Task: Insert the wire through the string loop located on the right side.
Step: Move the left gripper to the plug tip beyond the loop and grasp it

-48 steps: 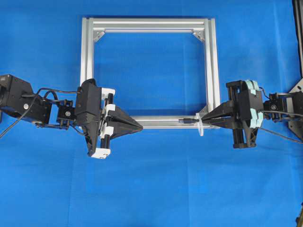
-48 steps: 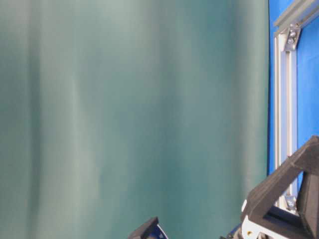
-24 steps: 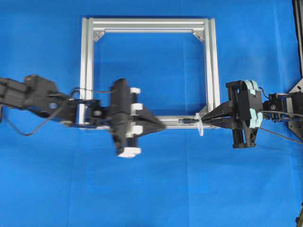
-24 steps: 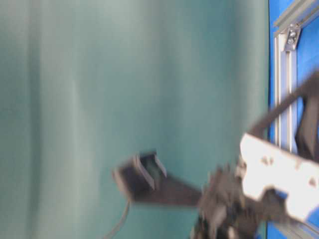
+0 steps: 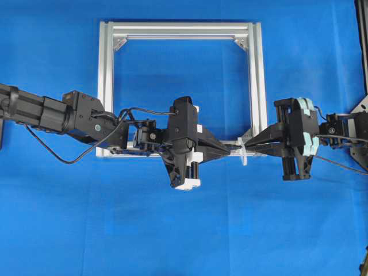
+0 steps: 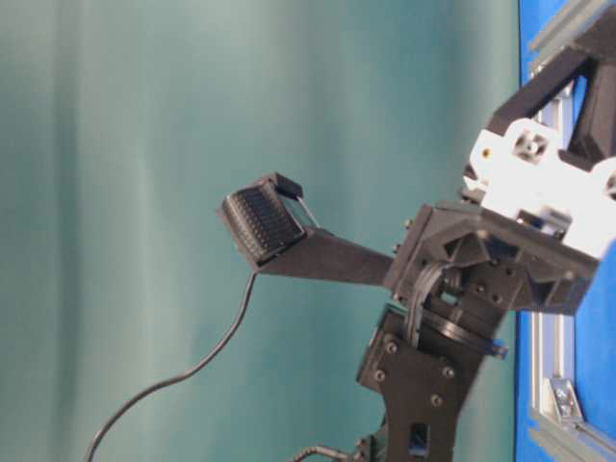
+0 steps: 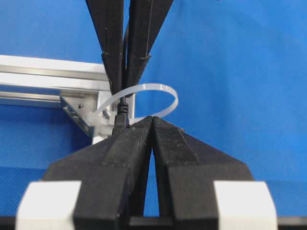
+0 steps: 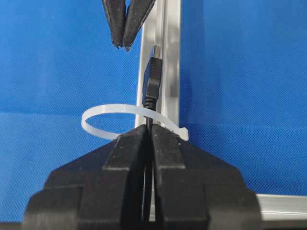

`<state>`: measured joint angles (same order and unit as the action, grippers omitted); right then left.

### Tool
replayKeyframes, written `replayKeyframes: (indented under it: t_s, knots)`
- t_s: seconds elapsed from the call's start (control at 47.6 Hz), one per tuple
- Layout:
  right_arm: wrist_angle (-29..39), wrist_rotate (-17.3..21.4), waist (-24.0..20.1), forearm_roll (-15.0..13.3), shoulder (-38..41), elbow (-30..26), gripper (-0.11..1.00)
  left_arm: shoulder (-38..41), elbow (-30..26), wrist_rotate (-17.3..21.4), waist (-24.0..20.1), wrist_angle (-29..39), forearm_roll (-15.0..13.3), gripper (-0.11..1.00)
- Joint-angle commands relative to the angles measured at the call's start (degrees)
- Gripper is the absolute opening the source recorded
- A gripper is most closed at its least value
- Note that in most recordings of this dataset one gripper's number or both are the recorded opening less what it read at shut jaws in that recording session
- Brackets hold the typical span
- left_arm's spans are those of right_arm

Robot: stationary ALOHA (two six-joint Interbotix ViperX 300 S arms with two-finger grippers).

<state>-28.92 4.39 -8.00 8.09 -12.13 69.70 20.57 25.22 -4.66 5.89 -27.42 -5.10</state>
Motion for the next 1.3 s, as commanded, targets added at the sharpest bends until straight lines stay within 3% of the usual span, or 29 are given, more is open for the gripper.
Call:
replayKeyframes:
  t_s: [0.0,0.168,0.231,0.315,0.462,0.567,1.282]
  knots:
    - [-0.35,-0.09,-0.18,-0.09,-0.26,-0.97,-0.04,-0.97,-1.23,0.44,-0.09,-0.18,0.18,0.0]
    - [-0.26,-0.09,-0.18,-0.09,-0.26,-0.97,-0.04,-0.97,-1.58,1.14,-0.09,-0.26,0.18,0.01]
    - [-0.26,-0.09,-0.18,-0.09,-0.26,-0.97,-0.04,-0.97,-1.67,1.23,-0.09,-0.44,0.18,0.06]
    - [-0.26,-0.09,-0.18,-0.09,-0.26,-0.97,-0.04,-0.97,-1.85,1.23,-0.18,-0.53,0.18,0.26]
    - [-0.26,-0.09,-0.09,-0.09,-0.26,-0.97,-0.04,-0.79,-1.93,1.23,-0.09,-0.53,0.18,0.72]
    - [-0.26,-0.09,-0.18,-0.09,-0.26,-0.97,-0.04,-0.79,-2.02,1.23,-0.18,-0.53,0.18,0.91]
    - [-0.26,-0.09,-0.62,-0.09,-0.26,-0.97,-0.04,4.39,-3.96,1.05,-1.23,-1.85,0.18,0.9]
